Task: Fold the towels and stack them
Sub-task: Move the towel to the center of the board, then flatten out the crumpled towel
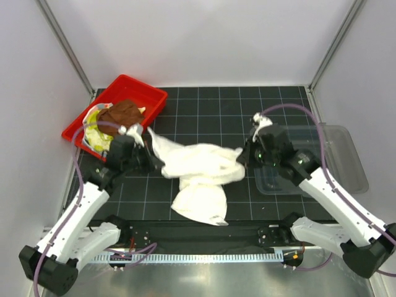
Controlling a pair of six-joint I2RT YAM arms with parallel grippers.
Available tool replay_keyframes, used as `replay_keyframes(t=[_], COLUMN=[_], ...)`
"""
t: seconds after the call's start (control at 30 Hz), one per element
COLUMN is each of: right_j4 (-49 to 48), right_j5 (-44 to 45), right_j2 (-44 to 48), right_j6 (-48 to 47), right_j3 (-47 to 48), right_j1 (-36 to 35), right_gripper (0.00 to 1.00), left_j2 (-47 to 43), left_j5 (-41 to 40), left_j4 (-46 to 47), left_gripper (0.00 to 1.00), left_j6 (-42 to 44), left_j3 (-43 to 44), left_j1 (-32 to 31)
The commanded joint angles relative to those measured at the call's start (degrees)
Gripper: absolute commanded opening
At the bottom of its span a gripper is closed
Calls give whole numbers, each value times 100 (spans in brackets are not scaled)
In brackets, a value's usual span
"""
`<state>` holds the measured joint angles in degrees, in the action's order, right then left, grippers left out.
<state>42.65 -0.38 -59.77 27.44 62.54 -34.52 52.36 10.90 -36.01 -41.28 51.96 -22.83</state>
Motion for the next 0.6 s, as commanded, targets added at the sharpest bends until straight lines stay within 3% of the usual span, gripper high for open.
replay_keyframes(t=[0.0, 0.07, 0.1, 0.13, 0.17, 0.27, 0.43, 0.57], right_j4=[278, 287, 305, 322, 375, 639, -88, -301], right_j5=[-480, -533, -577, -734, -726, -438, -348, -190], right_j2=[253, 404, 474, 571, 606, 677, -191, -2321], right_j6=[639, 859, 938, 973, 991, 930, 351, -632], right_j3=[-1286, -1821, -1946, -2026, -2053, -1608, -412, 1395], right_j1=[-98, -134, -160, -160, -160, -160, -160, -143], right_gripper=[1, 4, 11, 25, 30, 46, 57, 57], left_j2=[-530, -822, -928, -1007, -1008, -763, 1, 958], left_j5=[167, 273, 290, 212, 185, -306, -1579, -1924], left_j4=[-258, 84, 155, 156, 147, -257, -390, -249], left_gripper=[0, 5, 10, 16, 32, 54, 69, 72], left_j6=[-740, -1153, -1276, -1391, -1427, -1304, -1084, -1067], left_j3=[-1586, -2030, -2119, -2225, -2226, -1824, -812, -433], left_j1=[-73, -273, -362, -415, -415, -415, -389, -3])
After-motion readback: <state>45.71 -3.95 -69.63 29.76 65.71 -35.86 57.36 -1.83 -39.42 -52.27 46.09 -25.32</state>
